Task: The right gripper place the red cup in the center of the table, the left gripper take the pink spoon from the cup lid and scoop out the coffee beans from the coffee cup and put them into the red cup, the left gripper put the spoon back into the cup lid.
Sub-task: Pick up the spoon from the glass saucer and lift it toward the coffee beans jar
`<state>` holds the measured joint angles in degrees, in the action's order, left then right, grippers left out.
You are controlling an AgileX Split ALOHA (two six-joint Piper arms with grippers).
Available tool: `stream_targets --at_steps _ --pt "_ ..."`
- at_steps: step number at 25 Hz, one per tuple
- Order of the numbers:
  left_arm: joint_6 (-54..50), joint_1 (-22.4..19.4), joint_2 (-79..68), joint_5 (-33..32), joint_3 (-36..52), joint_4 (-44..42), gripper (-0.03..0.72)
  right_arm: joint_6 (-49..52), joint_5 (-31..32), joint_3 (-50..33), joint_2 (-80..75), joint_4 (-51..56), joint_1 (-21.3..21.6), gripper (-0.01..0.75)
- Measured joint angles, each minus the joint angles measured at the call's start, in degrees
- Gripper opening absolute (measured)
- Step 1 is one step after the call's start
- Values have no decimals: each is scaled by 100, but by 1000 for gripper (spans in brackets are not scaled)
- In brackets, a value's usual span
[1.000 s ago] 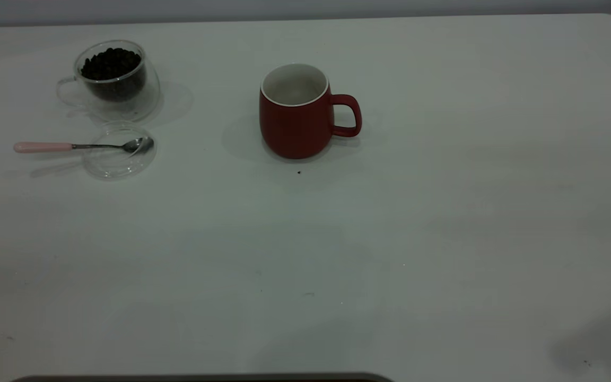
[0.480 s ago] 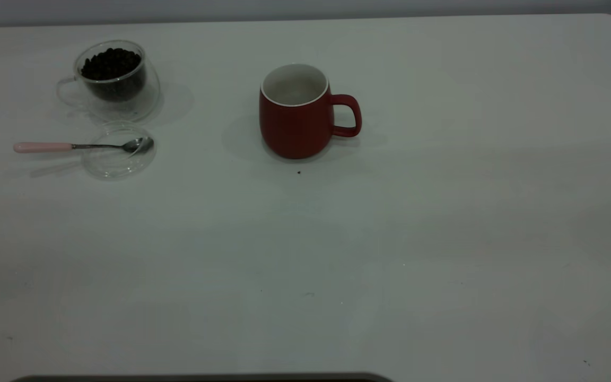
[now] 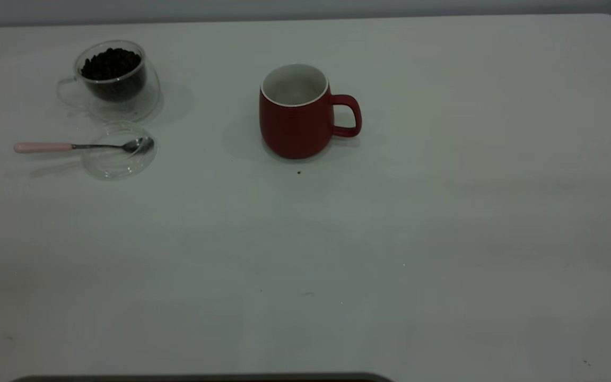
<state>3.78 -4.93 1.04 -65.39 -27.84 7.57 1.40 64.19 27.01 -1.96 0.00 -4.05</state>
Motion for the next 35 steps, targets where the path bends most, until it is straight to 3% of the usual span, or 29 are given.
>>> stream_targets --at_steps 25,31,35 --pt "-37 0 0 37 0 217 464 -4 0 0 6 34 77 343" --pt "-37 0 0 276 -7 564 464 -4 0 0 6 34 77 312" --pt "-37 0 0 897 -16 768 464 -4 0 0 6 34 77 287"
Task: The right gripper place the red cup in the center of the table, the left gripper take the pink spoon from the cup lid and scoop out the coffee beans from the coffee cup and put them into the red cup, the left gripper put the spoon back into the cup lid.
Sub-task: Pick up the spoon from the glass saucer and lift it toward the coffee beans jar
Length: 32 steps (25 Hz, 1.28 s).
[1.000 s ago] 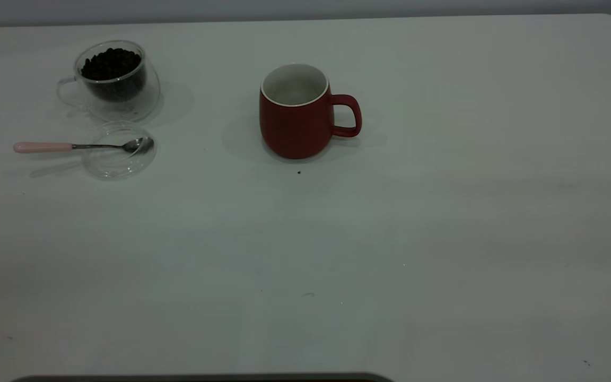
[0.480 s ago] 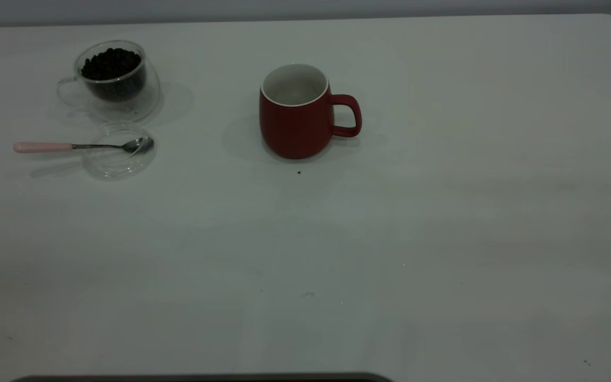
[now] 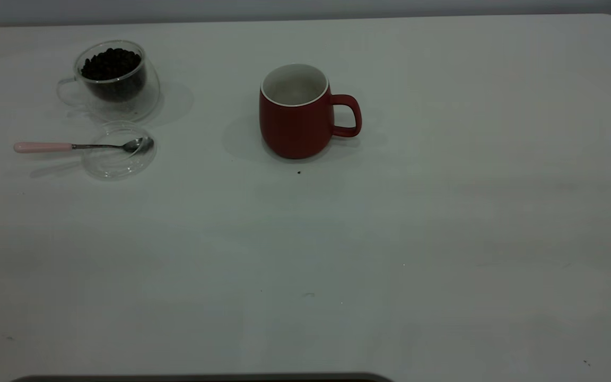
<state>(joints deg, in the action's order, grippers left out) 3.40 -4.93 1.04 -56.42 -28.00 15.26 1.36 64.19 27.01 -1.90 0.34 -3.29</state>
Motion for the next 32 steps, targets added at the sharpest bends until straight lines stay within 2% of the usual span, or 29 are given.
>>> stream_targets --at_steps 5,13,18,22,26,32 --pt "0 0 -798 1034 -34 114 464 0 0 0 0 0 0 259" --pt "-430 0 -4420 1934 -177 123 464 0 0 0 30 0 0 243" --pt "-340 0 -6682 2430 -1063 196 464 0 0 0 30 0 0 243" --pt "-240 -69 -8309 2453 -2051 224 464 0 0 0 30 0 0 243" --pt "-132 -396 -9585 2378 -2914 243 464 0 0 0 30 0 0 243" --pt "398 -1426 -11067 2177 -3909 350 464 0 0 0 30 0 0 243"
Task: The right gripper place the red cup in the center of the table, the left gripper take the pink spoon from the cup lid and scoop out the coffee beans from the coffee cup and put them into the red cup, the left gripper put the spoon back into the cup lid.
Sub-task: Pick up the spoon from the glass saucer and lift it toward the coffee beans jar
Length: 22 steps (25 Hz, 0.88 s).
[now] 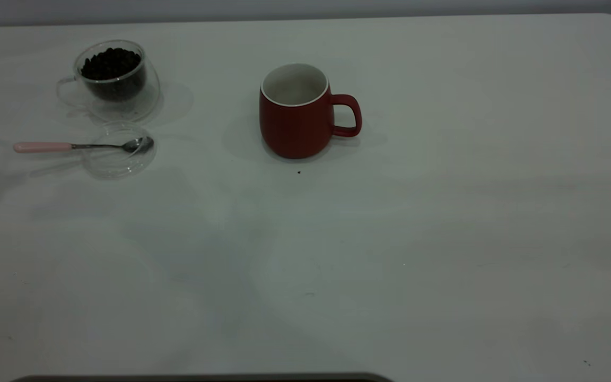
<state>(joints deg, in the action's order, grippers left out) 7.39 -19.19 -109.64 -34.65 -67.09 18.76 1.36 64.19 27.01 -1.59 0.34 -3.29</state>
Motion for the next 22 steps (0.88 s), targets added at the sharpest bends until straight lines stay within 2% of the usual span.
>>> stream_targets --at_steps 3,6,10,13,15,19,22 --pt "842 -509 -773 -380 -500 432 464 0 0 0 0 0 0 243" --pt "2164 -968 -1395 -1029 -984 1360 464 0 0 0 0 0 0 243" --pt "3818 -1348 -1988 -1674 -1289 2474 464 0 0 0 0 0 0 243" --pt "4855 -1437 -2254 -1583 -1309 2977 464 0 0 0 0 0 0 243" --pt "5150 -1446 -2358 -1627 -1309 3351 472 0 0 0 0 0 0 243" --pt "5467 -1365 -2610 -1854 -1326 3923 562 0 0 0 0 0 0 243" --pt "5531 -1226 -2858 -1866 -1326 4020 643 0 0 0 0 0 0 243"
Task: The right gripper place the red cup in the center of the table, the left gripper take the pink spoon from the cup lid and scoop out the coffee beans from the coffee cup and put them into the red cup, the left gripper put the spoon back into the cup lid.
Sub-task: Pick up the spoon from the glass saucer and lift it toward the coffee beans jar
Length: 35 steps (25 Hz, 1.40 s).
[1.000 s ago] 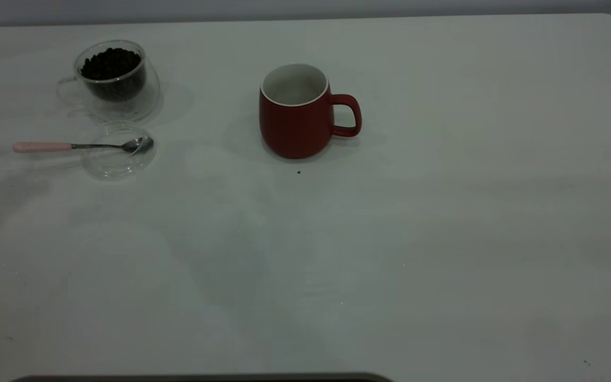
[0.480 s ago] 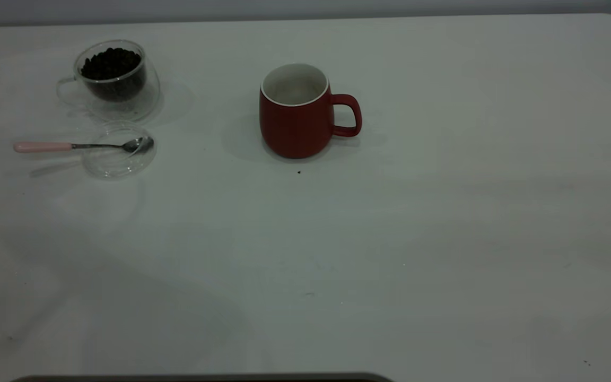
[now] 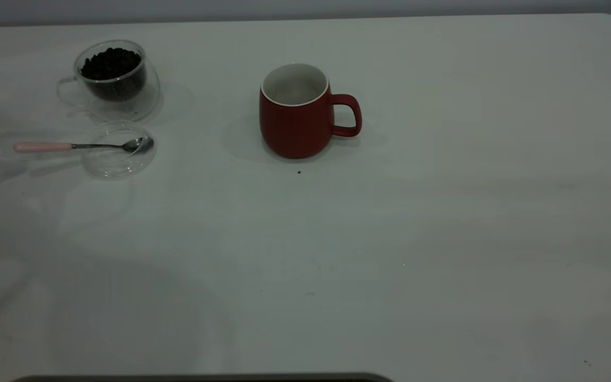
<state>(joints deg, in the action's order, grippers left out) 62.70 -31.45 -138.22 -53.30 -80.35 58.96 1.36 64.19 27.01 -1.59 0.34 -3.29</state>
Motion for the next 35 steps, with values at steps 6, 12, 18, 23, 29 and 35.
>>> stream_targets --at_steps 6,12,18,23,29,35 --pt "74 261 -278 295 0 100 672 0 0 0 0 0 0 243" --pt "118 517 -536 426 0 126 658 0 0 0 0 0 0 243" --pt "417 653 -618 603 0 593 622 0 0 0 0 0 0 243" --pt "456 653 -717 450 -6 835 579 0 0 0 0 0 0 243" --pt "456 665 -921 339 -6 851 573 0 0 0 0 0 0 243" --pt "456 665 -921 339 -6 902 561 0 0 0 0 0 0 243"
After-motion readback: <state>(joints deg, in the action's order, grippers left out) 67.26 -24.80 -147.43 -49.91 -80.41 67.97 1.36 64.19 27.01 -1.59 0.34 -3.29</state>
